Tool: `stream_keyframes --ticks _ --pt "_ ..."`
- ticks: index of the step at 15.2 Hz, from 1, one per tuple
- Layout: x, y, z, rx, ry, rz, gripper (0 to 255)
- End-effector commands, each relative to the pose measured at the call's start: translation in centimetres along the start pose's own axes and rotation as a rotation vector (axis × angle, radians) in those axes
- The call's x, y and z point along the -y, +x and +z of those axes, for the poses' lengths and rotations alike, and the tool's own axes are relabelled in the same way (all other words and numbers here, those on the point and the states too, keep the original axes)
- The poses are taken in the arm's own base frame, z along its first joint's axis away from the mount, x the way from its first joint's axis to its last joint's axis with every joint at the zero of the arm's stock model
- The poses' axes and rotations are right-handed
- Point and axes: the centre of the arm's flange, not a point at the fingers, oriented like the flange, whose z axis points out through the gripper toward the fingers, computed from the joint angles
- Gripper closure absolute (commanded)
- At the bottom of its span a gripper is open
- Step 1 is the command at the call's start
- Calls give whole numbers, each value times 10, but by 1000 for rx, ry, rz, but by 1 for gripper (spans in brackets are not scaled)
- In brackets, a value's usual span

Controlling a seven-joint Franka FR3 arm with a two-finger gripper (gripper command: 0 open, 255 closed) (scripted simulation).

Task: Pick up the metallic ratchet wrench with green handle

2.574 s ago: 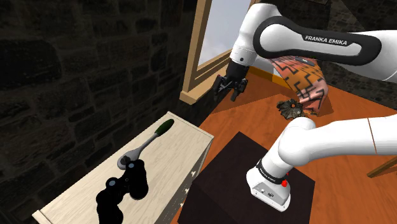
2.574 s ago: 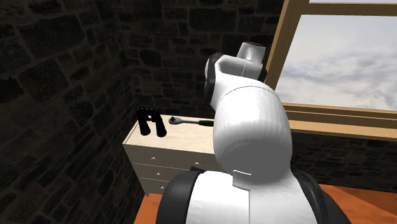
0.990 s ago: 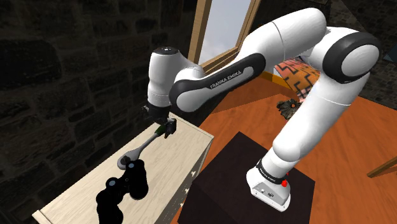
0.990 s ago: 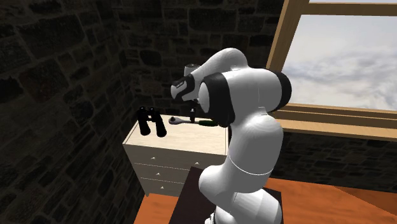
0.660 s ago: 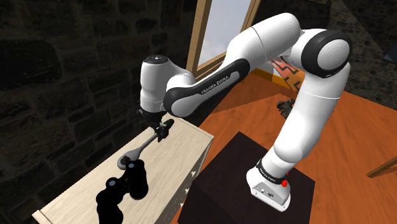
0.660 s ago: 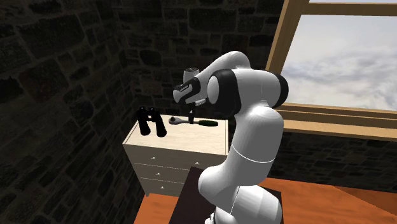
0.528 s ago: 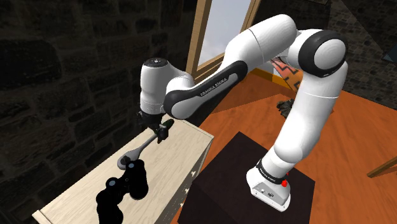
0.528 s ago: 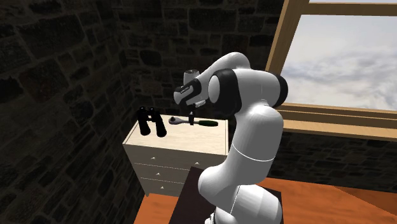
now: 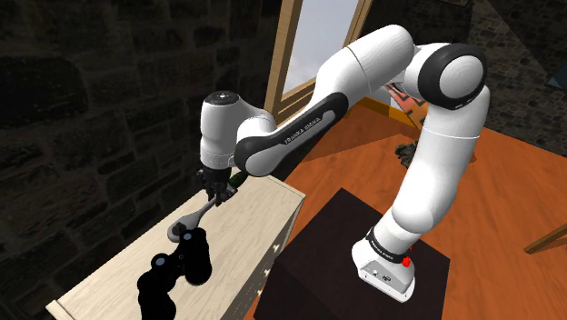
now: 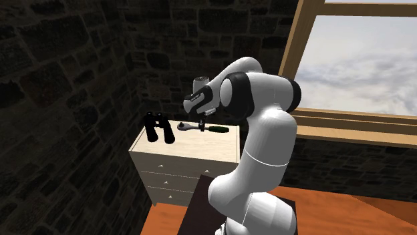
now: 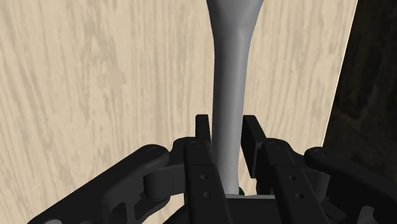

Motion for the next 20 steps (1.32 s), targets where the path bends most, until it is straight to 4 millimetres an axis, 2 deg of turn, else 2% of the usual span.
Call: stream_keyframes --ticks 1,6,20 --pt "0 0 0 0 0 0 255" --pt "0 0 0 0 0 0 255" --pt "2 0 -74 0 0 0 255"
